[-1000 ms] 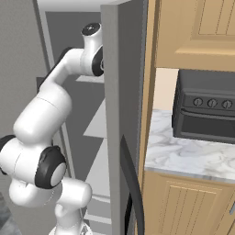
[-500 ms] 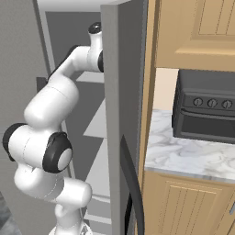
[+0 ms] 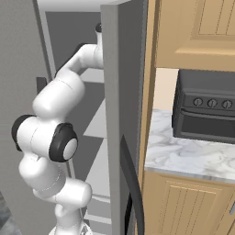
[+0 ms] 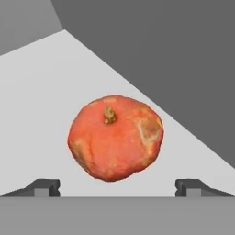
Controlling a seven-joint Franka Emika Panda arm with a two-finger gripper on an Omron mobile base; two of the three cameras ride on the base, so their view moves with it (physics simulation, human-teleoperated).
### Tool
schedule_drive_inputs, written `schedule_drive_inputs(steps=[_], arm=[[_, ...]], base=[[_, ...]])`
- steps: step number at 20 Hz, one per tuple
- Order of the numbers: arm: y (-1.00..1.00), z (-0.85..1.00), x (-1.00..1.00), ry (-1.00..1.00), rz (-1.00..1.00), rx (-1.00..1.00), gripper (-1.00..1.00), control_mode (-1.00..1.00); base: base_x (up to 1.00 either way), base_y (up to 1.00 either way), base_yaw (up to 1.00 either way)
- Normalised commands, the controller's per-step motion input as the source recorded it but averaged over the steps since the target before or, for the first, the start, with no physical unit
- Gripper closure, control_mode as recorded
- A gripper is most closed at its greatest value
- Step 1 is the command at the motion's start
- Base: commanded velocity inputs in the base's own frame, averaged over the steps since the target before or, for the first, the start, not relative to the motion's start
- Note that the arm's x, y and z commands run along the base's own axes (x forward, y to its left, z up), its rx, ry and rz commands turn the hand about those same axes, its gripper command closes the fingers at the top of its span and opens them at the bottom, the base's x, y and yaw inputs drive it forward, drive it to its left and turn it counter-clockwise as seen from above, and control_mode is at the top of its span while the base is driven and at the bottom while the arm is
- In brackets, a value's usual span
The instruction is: Take the squash, pear, and lemon from the freezer and place them in the bowl on the counter.
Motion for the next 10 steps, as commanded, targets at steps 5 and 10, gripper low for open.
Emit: schedule_drive_inputs(steps=[5, 10], arm=[[-0.07, 0.0, 0.32, 0.0, 0.0, 0.0, -1.0, -1.0], [-0.15, -0.01, 0.24, 0.0, 0.0, 0.0, -1.0, -1.0]], base=[[0.0, 0.0, 0.0], [0.0, 0.0, 0.0]])
